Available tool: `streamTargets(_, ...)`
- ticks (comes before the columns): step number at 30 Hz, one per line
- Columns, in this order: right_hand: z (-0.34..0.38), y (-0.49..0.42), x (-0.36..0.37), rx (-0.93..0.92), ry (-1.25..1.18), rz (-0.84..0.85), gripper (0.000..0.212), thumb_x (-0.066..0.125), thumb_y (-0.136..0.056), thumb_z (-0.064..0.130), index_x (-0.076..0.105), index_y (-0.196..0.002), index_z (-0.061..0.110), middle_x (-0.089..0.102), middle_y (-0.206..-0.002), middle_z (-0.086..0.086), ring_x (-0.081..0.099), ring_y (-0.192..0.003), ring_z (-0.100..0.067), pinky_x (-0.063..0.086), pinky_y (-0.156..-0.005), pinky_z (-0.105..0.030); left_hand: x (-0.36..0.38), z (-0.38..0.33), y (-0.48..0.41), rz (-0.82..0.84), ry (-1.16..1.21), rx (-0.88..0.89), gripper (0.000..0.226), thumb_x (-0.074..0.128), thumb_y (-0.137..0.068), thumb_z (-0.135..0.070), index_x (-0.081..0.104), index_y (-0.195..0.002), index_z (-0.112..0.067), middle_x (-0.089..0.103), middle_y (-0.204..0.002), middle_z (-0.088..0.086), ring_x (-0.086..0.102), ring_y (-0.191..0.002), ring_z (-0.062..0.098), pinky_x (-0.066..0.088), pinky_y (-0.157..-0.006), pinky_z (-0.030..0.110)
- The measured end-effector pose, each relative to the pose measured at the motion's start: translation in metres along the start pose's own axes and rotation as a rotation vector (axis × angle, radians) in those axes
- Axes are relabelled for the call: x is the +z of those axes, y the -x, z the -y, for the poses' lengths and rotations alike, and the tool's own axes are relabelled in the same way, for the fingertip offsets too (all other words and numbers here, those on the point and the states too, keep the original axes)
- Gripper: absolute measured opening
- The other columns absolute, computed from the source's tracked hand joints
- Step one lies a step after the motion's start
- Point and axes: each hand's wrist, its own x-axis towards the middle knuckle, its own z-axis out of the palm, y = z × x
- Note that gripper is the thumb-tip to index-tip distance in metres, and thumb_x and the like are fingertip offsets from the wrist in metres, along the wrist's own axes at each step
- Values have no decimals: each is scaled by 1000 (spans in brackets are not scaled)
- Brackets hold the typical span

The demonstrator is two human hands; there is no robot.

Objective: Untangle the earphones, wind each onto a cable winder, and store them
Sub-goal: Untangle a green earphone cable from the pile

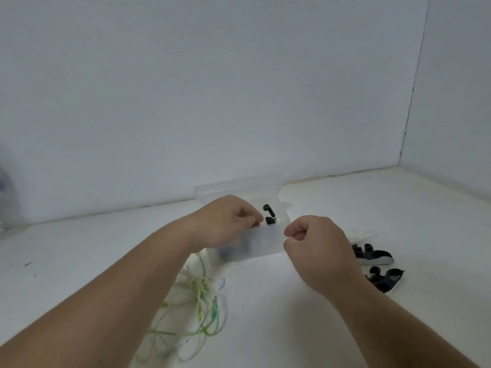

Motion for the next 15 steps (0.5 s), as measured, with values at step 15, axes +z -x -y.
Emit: streamTargets(15, 39, 50, 20, -317, -133, 758, 17, 66, -76, 16, 74, -84, 28, 71, -105, 9, 66, -95, -20, 53, -95, -39, 11, 55, 67, -673, 244, 89, 33, 43, -83, -5, 69, -73, -23, 69, -70, -8, 66, -64, 12, 58, -69, 39)
